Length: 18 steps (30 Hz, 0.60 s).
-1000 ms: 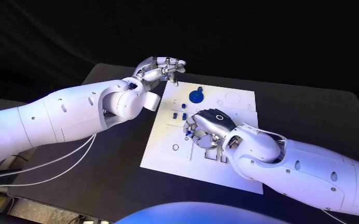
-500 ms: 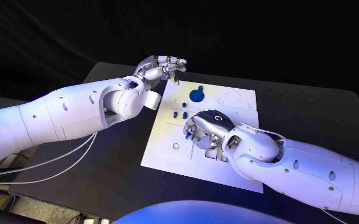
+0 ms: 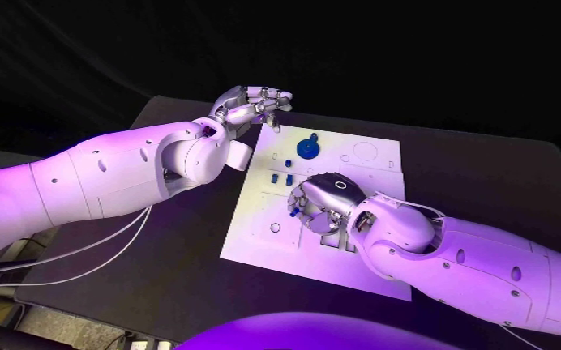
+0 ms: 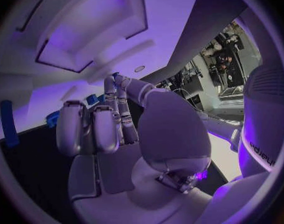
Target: Assemble the parts on the task board
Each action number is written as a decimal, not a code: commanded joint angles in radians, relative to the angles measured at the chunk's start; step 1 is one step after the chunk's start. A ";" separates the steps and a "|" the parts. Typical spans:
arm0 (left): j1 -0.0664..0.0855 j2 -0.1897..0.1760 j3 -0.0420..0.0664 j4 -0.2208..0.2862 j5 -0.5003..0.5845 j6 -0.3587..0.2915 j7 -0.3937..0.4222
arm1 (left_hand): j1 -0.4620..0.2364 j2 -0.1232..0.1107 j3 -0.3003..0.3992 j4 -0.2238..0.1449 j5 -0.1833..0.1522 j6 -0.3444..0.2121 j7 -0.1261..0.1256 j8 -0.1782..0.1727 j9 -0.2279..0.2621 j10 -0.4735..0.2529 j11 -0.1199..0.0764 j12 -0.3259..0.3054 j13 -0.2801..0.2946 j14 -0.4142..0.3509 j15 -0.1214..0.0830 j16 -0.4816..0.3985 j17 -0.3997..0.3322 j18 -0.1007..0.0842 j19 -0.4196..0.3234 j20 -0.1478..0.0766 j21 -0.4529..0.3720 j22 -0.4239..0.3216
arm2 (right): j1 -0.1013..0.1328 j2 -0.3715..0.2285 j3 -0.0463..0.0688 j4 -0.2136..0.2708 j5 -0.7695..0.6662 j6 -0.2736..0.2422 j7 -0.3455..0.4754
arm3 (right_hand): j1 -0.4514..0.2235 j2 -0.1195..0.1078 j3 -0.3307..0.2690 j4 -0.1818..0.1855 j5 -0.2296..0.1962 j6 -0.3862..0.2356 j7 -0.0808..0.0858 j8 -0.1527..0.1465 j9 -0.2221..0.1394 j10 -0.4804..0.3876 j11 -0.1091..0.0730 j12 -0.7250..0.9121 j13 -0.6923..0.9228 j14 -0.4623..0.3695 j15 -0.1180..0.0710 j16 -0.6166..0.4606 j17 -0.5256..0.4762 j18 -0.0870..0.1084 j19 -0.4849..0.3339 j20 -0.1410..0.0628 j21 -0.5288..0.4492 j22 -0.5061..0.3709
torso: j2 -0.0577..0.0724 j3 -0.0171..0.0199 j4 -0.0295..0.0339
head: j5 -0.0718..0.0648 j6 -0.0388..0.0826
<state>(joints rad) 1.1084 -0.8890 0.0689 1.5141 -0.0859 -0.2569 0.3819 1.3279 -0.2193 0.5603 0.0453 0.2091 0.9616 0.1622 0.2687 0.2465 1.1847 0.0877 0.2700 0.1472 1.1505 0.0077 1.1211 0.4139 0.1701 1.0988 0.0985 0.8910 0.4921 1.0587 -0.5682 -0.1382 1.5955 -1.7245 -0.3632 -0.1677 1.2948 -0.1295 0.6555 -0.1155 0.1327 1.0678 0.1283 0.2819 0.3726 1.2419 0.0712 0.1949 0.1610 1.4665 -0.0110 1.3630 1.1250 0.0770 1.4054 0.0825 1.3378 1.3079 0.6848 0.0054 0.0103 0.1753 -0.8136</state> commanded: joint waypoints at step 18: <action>0.001 0.001 0.001 0.003 -0.010 0.018 0.000 | 0.004 0.000 -0.003 -0.001 0.002 -0.004 0.007 -0.003 0.001 -0.003 0.002 -0.004 -0.001 -0.001 0.006 0.006 0.001 0.013 0.003 0.005 -0.006 -0.002 | -0.018 0.022 -0.003 -0.014 -0.023 0.049 -0.002 | -0.023 -0.006 -0.008 0.008 -0.007 -0.024 0.008 -0.006 0.000 -0.018 -0.009 -0.010 0.003 0.022 -0.004 0.002 -0.005 -0.009 -0.005 0.006 -0.011 0.039 | 0.000 -0.0008 -0.0016 | -0.001 -0.001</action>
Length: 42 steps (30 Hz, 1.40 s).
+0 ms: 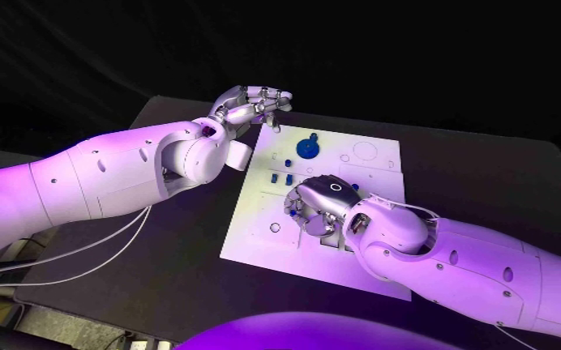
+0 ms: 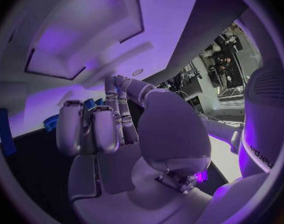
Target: Assemble the parts on the task board
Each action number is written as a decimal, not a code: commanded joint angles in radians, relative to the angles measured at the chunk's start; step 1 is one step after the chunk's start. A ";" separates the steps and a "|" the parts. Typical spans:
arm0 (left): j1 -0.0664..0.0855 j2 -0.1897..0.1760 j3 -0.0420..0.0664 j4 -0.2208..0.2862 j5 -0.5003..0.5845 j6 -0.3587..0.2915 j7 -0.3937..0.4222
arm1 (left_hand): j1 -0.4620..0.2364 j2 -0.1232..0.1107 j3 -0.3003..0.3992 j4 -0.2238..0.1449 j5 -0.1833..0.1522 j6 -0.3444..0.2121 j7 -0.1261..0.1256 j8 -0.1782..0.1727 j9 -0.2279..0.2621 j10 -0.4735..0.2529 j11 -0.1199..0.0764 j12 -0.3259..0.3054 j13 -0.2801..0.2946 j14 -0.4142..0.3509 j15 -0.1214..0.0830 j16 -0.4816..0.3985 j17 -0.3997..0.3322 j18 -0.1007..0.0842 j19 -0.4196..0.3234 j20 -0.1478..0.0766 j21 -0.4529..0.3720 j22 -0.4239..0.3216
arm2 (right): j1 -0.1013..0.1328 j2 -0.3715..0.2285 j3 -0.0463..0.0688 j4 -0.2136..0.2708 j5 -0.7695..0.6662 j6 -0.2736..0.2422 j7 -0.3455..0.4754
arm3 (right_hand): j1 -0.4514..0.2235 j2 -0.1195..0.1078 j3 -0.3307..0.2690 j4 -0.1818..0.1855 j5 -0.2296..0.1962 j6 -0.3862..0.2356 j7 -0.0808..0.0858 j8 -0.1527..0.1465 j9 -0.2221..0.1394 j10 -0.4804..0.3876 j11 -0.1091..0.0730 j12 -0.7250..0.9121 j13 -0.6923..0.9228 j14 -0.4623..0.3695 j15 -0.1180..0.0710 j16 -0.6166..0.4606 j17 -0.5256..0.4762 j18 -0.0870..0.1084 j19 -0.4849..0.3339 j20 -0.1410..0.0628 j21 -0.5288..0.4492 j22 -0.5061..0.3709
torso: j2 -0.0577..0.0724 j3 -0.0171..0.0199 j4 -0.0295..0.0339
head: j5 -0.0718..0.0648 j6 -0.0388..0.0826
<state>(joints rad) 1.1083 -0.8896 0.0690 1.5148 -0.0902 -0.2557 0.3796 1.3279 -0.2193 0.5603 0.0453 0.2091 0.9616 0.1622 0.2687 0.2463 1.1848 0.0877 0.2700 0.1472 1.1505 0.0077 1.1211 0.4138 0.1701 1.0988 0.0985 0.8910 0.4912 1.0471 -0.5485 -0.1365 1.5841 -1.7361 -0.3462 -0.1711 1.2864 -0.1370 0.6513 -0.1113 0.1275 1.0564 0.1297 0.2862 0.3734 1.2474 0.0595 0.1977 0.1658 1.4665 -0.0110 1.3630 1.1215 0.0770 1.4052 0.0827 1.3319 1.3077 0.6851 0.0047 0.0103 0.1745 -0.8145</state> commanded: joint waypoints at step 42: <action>0.001 -0.016 0.000 0.005 -0.008 0.035 -0.004 | 0.009 0.000 -0.002 -0.008 0.001 -0.003 0.005 -0.003 0.003 -0.002 0.000 -0.004 0.000 -0.003 0.005 0.006 0.001 0.014 0.002 0.006 -0.007 -0.001 | 0.131 -0.301 0.028 0.106 0.042 0.126 -0.044 | -0.060 -0.077 -0.052 0.040 -0.007 -0.139 0.023 -0.103 -0.032 -0.221 0.048 -0.078 -0.053 -0.010 0.034 -0.055 -0.111 0.027 -0.104 0.043 -0.158 -0.079 | 0.000 0.0012 -0.0002 | -0.047 0.029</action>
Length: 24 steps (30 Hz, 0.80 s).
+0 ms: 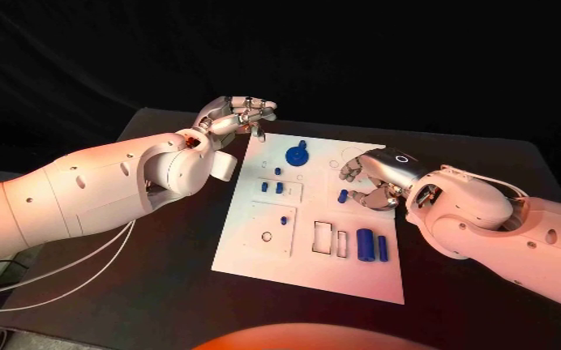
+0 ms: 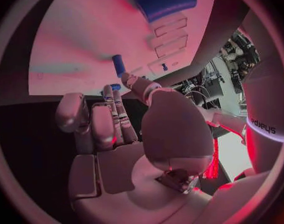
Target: Assemble the parts on the task board
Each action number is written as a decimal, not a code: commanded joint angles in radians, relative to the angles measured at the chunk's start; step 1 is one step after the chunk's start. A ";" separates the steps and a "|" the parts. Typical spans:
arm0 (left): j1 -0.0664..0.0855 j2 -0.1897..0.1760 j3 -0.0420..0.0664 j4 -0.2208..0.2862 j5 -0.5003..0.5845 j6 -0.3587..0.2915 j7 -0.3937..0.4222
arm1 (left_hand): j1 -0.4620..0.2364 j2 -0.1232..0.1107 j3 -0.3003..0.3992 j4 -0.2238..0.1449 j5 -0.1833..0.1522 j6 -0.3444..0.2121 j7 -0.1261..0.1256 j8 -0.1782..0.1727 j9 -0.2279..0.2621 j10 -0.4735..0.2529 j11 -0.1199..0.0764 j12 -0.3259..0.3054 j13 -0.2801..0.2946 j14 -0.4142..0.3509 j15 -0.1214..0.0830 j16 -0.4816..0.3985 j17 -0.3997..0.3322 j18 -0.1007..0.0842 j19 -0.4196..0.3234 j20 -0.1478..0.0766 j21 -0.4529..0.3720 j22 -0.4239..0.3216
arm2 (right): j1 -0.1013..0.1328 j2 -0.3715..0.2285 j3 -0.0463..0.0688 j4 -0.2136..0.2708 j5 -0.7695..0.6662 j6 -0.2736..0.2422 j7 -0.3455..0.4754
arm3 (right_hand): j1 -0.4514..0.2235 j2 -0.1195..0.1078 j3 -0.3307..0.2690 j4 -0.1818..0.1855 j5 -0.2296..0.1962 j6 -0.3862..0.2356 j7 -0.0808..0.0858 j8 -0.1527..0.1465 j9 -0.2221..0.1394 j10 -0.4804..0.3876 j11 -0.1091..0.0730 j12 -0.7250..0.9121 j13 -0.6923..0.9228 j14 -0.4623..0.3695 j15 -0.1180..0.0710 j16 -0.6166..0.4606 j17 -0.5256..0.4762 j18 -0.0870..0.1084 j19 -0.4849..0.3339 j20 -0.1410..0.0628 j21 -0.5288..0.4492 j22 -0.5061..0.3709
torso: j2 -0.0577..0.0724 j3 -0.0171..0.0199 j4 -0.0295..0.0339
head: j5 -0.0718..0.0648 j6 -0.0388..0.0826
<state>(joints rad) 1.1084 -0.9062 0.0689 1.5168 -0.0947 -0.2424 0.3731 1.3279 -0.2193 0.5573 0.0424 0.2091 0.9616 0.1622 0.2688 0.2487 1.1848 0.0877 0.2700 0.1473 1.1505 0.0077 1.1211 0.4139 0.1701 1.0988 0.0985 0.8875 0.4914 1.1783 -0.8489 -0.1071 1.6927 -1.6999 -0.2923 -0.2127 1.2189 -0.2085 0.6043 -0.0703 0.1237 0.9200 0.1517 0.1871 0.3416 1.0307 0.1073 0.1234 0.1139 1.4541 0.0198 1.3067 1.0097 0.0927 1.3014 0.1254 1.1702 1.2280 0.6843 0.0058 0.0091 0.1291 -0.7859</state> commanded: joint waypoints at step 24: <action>0.001 0.007 0.000 -0.003 -0.009 0.031 0.001 | 0.012 0.005 0.003 -0.007 0.000 -0.001 0.005 -0.003 0.002 -0.001 0.000 -0.003 0.001 -0.004 0.005 0.006 0.001 0.014 0.001 0.006 -0.004 -0.001 | -0.016 0.052 -0.016 -0.048 0.034 0.081 0.012 | 0.037 0.044 0.022 0.020 -0.005 0.066 0.003 0.023 0.014 0.114 -0.020 0.068 0.000 0.026 -0.012 0.049 0.072 -0.013 0.076 -0.011 0.100 0.087 | 0.001 -0.0008 0.0019 | -0.001 -0.006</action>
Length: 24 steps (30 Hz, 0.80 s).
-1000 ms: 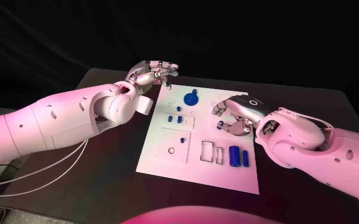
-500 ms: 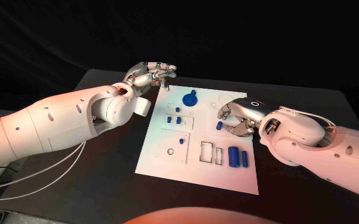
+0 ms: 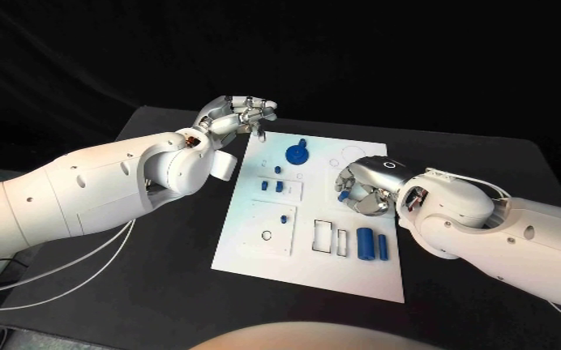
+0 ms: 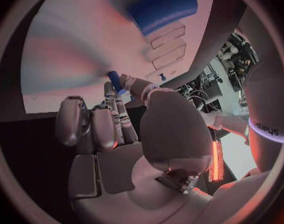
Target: Assemble the parts on the task board
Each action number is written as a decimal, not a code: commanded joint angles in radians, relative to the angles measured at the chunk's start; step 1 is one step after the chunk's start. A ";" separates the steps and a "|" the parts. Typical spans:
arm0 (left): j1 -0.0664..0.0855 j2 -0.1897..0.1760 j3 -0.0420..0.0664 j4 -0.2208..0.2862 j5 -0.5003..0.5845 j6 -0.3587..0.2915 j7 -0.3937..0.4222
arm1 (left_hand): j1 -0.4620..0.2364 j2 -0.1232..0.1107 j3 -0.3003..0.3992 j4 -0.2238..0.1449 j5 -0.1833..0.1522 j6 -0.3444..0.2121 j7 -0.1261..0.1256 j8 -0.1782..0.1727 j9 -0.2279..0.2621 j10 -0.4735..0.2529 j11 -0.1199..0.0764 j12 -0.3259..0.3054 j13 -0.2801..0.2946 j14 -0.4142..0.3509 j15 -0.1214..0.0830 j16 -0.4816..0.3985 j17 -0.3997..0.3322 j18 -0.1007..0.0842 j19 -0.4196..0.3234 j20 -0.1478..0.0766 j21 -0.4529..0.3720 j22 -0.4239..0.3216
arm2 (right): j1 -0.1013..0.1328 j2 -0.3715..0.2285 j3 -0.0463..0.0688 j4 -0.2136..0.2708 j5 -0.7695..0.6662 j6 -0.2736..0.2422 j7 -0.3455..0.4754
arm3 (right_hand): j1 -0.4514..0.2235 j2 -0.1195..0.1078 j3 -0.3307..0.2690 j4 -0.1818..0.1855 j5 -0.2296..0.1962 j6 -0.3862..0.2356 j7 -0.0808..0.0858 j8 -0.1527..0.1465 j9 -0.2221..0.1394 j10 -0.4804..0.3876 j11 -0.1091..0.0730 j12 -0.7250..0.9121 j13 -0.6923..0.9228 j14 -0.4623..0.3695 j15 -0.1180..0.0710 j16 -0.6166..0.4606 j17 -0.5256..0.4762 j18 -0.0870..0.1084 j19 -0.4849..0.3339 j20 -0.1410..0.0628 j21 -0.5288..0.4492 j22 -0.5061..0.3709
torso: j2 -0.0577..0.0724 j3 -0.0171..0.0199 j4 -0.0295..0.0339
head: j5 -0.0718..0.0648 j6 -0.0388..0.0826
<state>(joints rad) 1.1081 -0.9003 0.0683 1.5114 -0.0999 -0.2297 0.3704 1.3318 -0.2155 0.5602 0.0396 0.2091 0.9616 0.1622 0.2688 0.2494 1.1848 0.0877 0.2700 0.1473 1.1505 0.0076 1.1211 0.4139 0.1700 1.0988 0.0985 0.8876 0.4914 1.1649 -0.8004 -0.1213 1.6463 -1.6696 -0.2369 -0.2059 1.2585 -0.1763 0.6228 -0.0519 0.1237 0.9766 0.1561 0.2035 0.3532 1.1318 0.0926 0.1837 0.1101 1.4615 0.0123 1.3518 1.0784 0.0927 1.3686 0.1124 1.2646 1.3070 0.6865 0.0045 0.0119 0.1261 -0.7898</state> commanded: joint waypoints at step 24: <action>0.001 0.003 0.000 -0.001 -0.004 0.021 0.003 | 0.008 0.001 0.000 -0.004 0.000 -0.001 0.005 -0.003 0.001 -0.001 0.000 -0.003 0.001 -0.004 0.005 0.006 0.001 0.014 0.001 0.006 -0.004 -0.001 | -0.008 -0.015 0.000 0.033 -0.013 -0.126 -0.026 | 0.039 0.072 0.034 -0.007 -0.063 0.079 -0.027 0.066 0.039 0.085 -0.035 0.051 0.033 0.023 -0.029 0.017 0.017 -0.023 0.034 -0.021 0.045 0.049 | -0.003 0.0003 -0.0026 | 0.002 0.001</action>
<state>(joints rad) 1.1082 -0.9000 0.0681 1.5097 -0.1015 -0.2255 0.3694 1.3318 -0.2155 0.5602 0.0397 0.2091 0.9616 0.1622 0.2688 0.2492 1.1848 0.0877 0.2700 0.1473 1.1505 0.0077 1.1211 0.4139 0.1701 1.0988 0.0985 0.8877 0.4915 1.1563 -0.8147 -0.1226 1.6683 -1.6719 -0.3111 -0.2290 1.2950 -0.1129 0.6516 -0.0566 0.0536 1.0463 0.1282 0.2528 0.3692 1.1959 0.0757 0.2283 0.1423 1.4648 -0.0094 1.3652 1.0938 0.0821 1.3949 0.0931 1.3067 1.3079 0.6844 0.0058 0.0097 0.1277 -0.7896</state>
